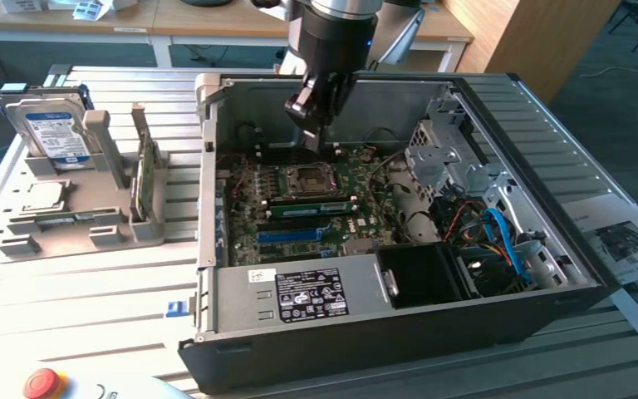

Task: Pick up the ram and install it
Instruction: 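Press down the ram until it locks into place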

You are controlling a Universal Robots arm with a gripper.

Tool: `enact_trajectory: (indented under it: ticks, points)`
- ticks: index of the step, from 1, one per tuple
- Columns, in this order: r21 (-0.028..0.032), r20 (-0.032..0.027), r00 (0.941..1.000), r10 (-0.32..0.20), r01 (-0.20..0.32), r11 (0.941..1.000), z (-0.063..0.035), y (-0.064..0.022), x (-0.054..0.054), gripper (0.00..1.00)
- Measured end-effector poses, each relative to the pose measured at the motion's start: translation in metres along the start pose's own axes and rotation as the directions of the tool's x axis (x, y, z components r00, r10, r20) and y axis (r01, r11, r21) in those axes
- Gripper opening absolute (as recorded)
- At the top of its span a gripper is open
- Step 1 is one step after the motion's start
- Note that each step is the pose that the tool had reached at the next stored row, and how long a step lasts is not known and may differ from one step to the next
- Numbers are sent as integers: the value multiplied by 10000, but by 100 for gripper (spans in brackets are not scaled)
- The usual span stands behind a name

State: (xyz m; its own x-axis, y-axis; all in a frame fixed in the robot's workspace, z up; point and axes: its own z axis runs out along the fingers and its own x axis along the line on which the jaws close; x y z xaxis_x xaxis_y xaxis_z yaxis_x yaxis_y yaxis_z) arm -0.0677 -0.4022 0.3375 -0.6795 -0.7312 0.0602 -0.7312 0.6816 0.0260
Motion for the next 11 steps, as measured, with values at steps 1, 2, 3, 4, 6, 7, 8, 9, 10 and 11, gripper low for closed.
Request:
enact_trajectory:
  ticks: [1,2,3,4,6,7,8,9,10,11]
  points:
    - [-8,3,9999,131,-131,9999,0,0,0,10]
    - [-16,7,9997,263,-263,9997,0,0,0,10]
    - [-25,10,9992,408,-408,9992,0,0,0,10]
    - [-33,13,9985,542,-542,9985,0,0,0,10]
    - [-49,20,9967,806,-806,9967,0,0,0,10]
    - [-58,23,9956,941,-940,9956,0,0,0,10]
    - [-66,25,9942,1075,-1074,9942,0,0,0,10]
    - [-75,27,9925,1221,-1221,9925,0,0,0,10]
    - [-84,29,9908,1356,-1356,9907,0,0,0,10]
    - [-93,33,9888,1491,-1491,9888,0,0,0,10]
